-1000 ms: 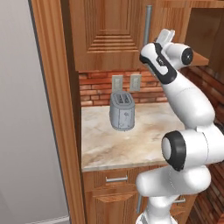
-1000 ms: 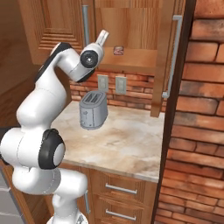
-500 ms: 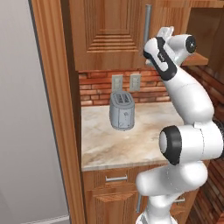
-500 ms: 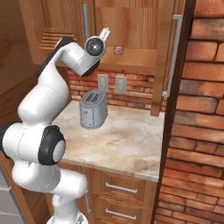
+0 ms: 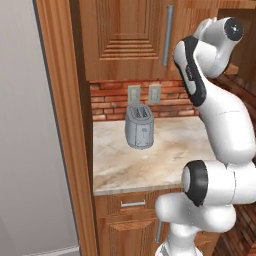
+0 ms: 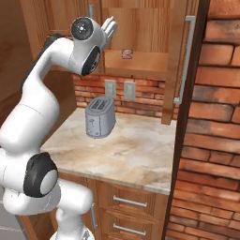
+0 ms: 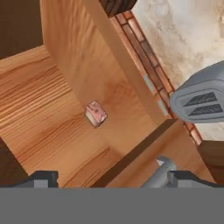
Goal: Pick the avocado and bread from the counter and place them on the plate. Then pick the jam from the cabinet and place it next to the plate. Lastly close the cabinet door.
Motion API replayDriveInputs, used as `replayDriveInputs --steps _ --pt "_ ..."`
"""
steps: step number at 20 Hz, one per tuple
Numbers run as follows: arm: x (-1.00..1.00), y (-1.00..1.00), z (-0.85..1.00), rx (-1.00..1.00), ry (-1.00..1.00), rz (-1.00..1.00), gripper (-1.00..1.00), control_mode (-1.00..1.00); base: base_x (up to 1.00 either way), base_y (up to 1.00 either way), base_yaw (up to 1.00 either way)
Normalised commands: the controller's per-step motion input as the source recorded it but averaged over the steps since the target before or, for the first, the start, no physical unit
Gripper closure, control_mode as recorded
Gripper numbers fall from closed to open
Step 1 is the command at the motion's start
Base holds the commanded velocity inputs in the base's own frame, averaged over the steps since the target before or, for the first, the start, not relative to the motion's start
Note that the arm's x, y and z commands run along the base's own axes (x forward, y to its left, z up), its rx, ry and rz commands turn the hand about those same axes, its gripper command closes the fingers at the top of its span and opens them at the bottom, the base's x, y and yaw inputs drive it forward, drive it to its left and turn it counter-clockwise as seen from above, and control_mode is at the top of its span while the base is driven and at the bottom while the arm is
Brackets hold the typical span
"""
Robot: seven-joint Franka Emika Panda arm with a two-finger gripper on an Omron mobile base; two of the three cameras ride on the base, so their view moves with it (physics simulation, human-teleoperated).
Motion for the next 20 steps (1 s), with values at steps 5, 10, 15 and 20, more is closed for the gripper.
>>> replayDriveInputs --steps 5,10,15,20 --pt "-0.96 0.00 0.00 0.00 -0.17 -0.23 -1.00 -1.00 0.00 0.00 0.00" --pt "-0.74 0.00 0.00 0.00 -0.15 -0.21 -1.00 -1.00 0.00 0.00 0.00" --pt "-0.59 0.00 0.08 0.00 -0.22 -0.02 -1.00 -1.00 0.00 0.00 0.00" --pt "-0.88 0.00 0.01 0.00 -0.27 0.00 -1.00 -1.00 0.00 0.00 0.00"
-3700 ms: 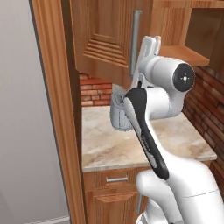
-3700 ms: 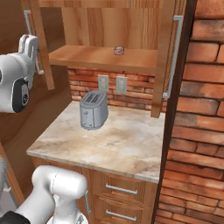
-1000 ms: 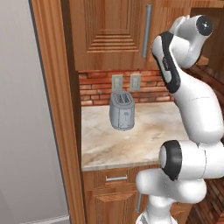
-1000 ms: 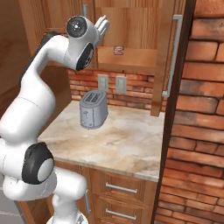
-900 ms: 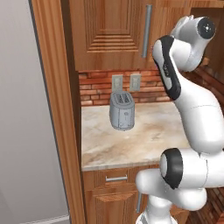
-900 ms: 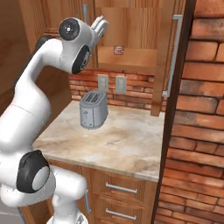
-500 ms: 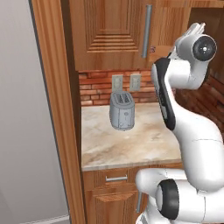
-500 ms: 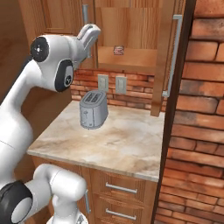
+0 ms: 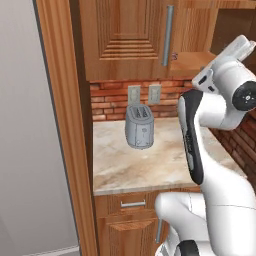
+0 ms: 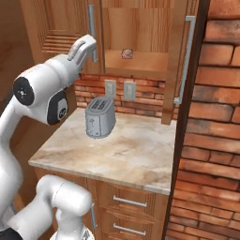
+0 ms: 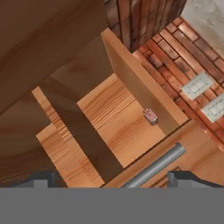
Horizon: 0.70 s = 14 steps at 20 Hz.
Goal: Pick the avocado and bread from the counter and place them on the plate. Then pick the jam from the cabinet and place it next to the plate. Lastly close the cabinet door.
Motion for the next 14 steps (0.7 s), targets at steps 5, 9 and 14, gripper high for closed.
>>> replayDriveInputs --steps 5,9,14 --pt "-0.91 -0.09 0.01 0.00 -0.23 0.00 -1.00 -1.00 0.00 0.00 0.00" --pt "-0.86 -0.23 0.13 0.00 -0.01 0.00 -1.00 -1.00 0.00 0.00 0.00" --pt "-0.64 -0.11 0.16 0.00 0.10 0.00 -1.00 -1.00 0.00 0.00 0.00"
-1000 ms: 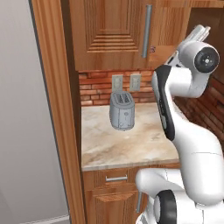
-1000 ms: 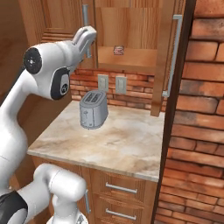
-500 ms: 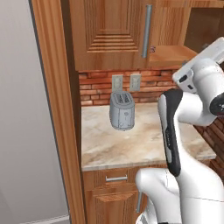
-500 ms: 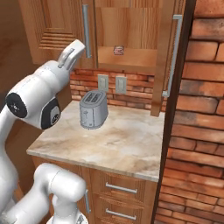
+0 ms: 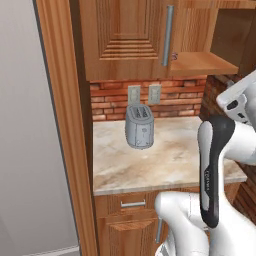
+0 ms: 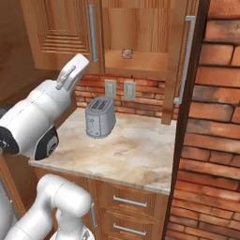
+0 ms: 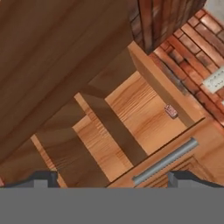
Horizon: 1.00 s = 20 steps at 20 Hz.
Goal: Pick the avocado and bread from the counter and place them on the plate. Then pick the jam from the cabinet and place it next to the plate. Lastly close the cabinet door.
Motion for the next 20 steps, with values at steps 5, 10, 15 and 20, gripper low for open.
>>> replayDriveInputs --steps 5,10,15,20 --pt "-0.37 0.00 0.12 -0.01 0.23 0.00 -1.00 -1.00 0.00 0.00 0.00" --pt "-0.23 0.00 0.00 -0.08 0.29 0.00 -1.00 -1.00 0.00 0.00 0.00" --pt "-0.38 0.00 0.00 -0.12 0.16 0.00 -1.00 -1.00 0.00 0.00 0.00" --pt "-0.61 0.00 -0.03 -0.14 0.03 0.04 -1.00 -1.00 0.00 0.00 0.00"
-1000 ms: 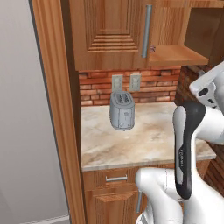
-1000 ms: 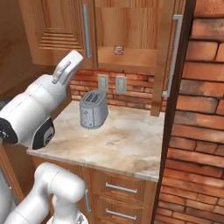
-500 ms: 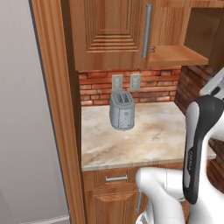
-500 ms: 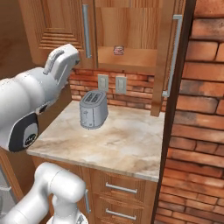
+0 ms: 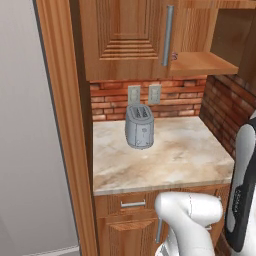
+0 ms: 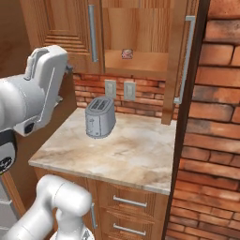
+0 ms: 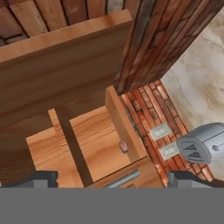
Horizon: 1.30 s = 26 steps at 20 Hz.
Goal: Pick the avocado and bread from the counter and place them on the plate. Then pick the jam from the cabinet and place it next to the plate. Lastly close the cabinet door.
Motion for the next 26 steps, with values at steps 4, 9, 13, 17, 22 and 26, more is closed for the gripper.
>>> replayDriveInputs --steps 4,9,13,17,22,26 --pt "-0.35 -0.16 -0.13 -0.09 0.01 0.08 -1.00 -1.00 0.00 0.00 0.00" --pt "-0.01 -0.47 -0.08 0.00 0.13 0.10 -1.00 -1.00 0.00 0.00 0.00" --pt "-0.15 -0.26 -0.01 -0.01 0.08 0.08 -1.00 -1.00 0.00 0.00 0.00" --pt "-0.59 -0.03 0.00 -0.11 -0.01 0.01 -1.00 -1.00 0.00 0.00 0.00" --pt "-0.43 0.00 -0.09 -0.13 -0.03 -0.01 -1.00 -1.00 0.00 0.00 0.00" --pt "0.00 0.00 -0.20 -0.11 0.02 -0.06 -1.00 -1.00 0.00 0.00 0.00"
